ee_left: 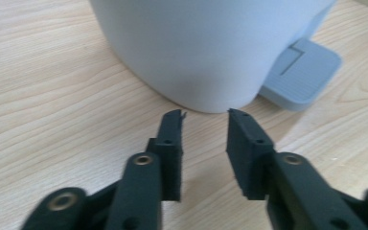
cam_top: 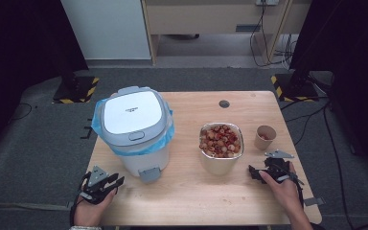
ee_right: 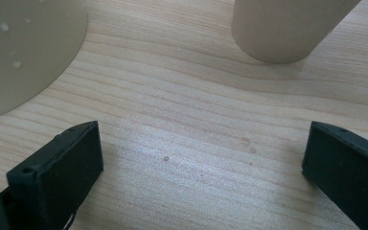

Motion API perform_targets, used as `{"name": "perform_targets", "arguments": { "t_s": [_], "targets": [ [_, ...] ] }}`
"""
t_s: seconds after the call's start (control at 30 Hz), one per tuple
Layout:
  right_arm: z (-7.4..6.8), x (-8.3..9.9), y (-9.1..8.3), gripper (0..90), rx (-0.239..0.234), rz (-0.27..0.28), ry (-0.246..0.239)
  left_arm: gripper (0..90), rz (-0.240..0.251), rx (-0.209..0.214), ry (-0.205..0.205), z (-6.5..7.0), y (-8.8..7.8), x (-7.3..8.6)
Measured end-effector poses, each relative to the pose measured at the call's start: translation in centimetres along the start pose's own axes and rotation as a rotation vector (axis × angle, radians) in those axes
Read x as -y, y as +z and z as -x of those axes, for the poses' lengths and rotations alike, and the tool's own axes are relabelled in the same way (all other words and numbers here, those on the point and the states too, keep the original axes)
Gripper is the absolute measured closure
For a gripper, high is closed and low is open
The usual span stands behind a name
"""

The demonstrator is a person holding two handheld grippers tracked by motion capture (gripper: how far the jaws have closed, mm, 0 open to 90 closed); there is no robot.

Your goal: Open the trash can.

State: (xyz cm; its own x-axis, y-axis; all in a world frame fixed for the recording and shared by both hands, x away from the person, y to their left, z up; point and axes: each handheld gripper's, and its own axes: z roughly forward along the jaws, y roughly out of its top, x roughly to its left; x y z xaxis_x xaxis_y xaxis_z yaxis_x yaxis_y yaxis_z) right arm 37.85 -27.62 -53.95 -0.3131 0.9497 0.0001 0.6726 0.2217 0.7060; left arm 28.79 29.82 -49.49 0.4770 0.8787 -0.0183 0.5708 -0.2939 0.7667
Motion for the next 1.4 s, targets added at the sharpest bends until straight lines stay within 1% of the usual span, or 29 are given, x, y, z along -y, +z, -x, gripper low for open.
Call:
{"name": "perform_targets", "arguments": {
  "t_s": [0.07, 0.1, 0.2, 0.23, 0.27, 0.3, 0.33, 0.37, 0.43, 0.53, 0.57, 0.6, 0.63, 0.73, 0.77, 0.8, 0.83, 0.87, 0.9, 0.93, 1.0, 1.03, 1.07, 1.2, 1.27, 1.3, 1.33, 1.37, 1.4],
  "targets": [
    [0.0, 0.0, 0.0, 0.6, 0.0, 0.0, 0.0, 74.5, 0.002, 0.006, 0.001, 0.2, -0.1, -0.1],
    [0.0, 0.0, 0.0, 0.6, 0.0, 0.0, 0.0, 75.4, 0.007, 0.009, 0.011, 0.3, -0.2, -0.3],
    [0.0, 0.0, 0.0, 0.6, -0.001, -0.001, 0.001, 78.1, 0.016, 0.019, 0.02, 0.6, -0.3, -0.4],
    [0.0, 0.0, 0.0, 0.6, 0.0, 0.0, -0.001, 78.9, 0.016, 0.028, 0.037, 1.1, -0.3, -0.6],
    [0.0, 0.0, 0.0, 0.6, 0.0, 0.0, -0.001, 79.6, 0.016, 0.028, 0.037, 1.1, -0.3, -0.6],
    [0.0, 0.0, 0.0, 0.6, -0.001, 0.0, -0.001, 80.3, 0.014, 0.038, 0.058, 1.6, -0.2, -0.8],
    [0.0, 0.0, 0.0, 0.6, -0.001, 0.0, -0.001, 80.8, 0.014, 0.038, 0.058, 1.6, -0.2, -0.8],
    [0.0, 0.0, 0.0, 0.6, -0.001, -0.001, 0.0, 80.8, 0.018, 0.043, 0.062, 1.9, -0.1, -0.9],
    [0.0, 0.0, 0.0, 0.6, -0.001, -0.001, 0.0, 83.2, 0.02, 0.063, 0.078, 2.5, 0.3, -1.3],
    [0.0, 0.0, 0.0, 0.6, -0.001, -0.001, 0.0, 85.6, 0.02, 0.071, 0.09, 2.8, 0.6, -1.5],
    [0.0, 0.0, 0.0, 0.6, -0.002, -0.001, 0.0, 86.6, 0.018, 0.076, 0.107, 3.1, 0.8, -1.7],
    [0.0, 0.0, 0.0, 0.6, -0.002, -0.001, 0.0, 87.8, 0.018, 0.076, 0.107, 3.1, 0.8, -1.7],
    [0.0, 0.0, 0.0, 0.6, -0.002, -0.002, -0.001, 88.8, 0.018, 0.081, 0.122, 3.2, 0.9, -1.8],
    [0.0, 0.0, 0.0, 0.6, -0.002, -0.001, -0.001, 89.5, 0.024, 0.089, 0.13, 3.5, 1.1, -1.9],
    [0.0, 0.0, 0.0, 0.6, -0.002, -0.002, -0.001, 89.6, 0.026, 0.098, 0.143, 3.7, 1.3, -2.1],
    [0.0, 0.0, 0.0, 0.6, -0.003, -0.002, -0.001, 89.7, 0.026, 0.098, 0.143, 3.7, 1.3, -2.1],
    [0.0, 0.0, 0.0, 0.6, -0.003, -0.002, -0.002, 89.6, 0.021, 0.108, 0.164, 4.1, 1.7, -2.3],
    [0.0, 0.0, 0.0, 0.6, -0.003, -0.002, -0.002, 89.7, 0.021, 0.108, 0.164, 4.1, 1.7, -2.3],
    [0.0, 0.0, 0.0, 0.6, -0.003, -0.002, -0.002, 89.7, 0.013, 0.11, 0.187, 4.6, 2.1, -2.5],
    [0.0, 0.0, 0.0, 0.6, -0.003, -0.002, -0.002, 89.7, 0.013, 0.11, 0.187, 4.6, 2.1, -2.5],
    [0.0, 0.0, 0.0, 0.6, -0.003, -0.002, -0.003, 89.7, 0.006, 0.118, 0.204, 5.0, 2.5, -2.7],
    [0.0, 0.0, 0.0, 0.6, -0.004, -0.002, -0.004, 89.6, -0.012, 0.113, 0.229, 5.3, 3.0, -2.8],
    [0.0, 0.0, 0.0, 0.6, -0.004, -0.002, -0.004, 89.6, -0.012, 0.113, 0.229, 5.3, 3.0, -2.8],
    [0.0, 0.0, 0.0, 0.6, -0.005, -0.002, -0.005, 89.6, -0.019, 0.115, 0.251, 5.7, 3.8, -3.1],
    [0.0, 0.0, 0.0, 0.6, -0.006, -0.001, -0.005, 89.5, -0.018, 0.113, 0.254, 5.8, 3.9, -3.2],
    [0.1, 0.0, 0.0, 0.6, -0.006, -0.001, -0.006, 89.5, -0.021, 0.109, 0.263, 5.9, 4.2, -3.3],
    [0.1, 0.0, 0.0, 0.6, -0.006, -0.001, -0.006, 89.5, -0.021, 0.109, 0.263, 5.9, 4.2, -3.3],
    [0.1, 0.0, 0.0, 0.6, -0.006, -0.001, -0.006, 89.5, -0.025, 0.103, 0.274, 6.0, 4.5, -3.4],
    [0.1, 0.0, 0.0, 0.6, -0.006, -0.001, -0.006, 89.5, -0.025, 0.103, 0.274, 6.0, 4.5, -3.4]
  ]
}}
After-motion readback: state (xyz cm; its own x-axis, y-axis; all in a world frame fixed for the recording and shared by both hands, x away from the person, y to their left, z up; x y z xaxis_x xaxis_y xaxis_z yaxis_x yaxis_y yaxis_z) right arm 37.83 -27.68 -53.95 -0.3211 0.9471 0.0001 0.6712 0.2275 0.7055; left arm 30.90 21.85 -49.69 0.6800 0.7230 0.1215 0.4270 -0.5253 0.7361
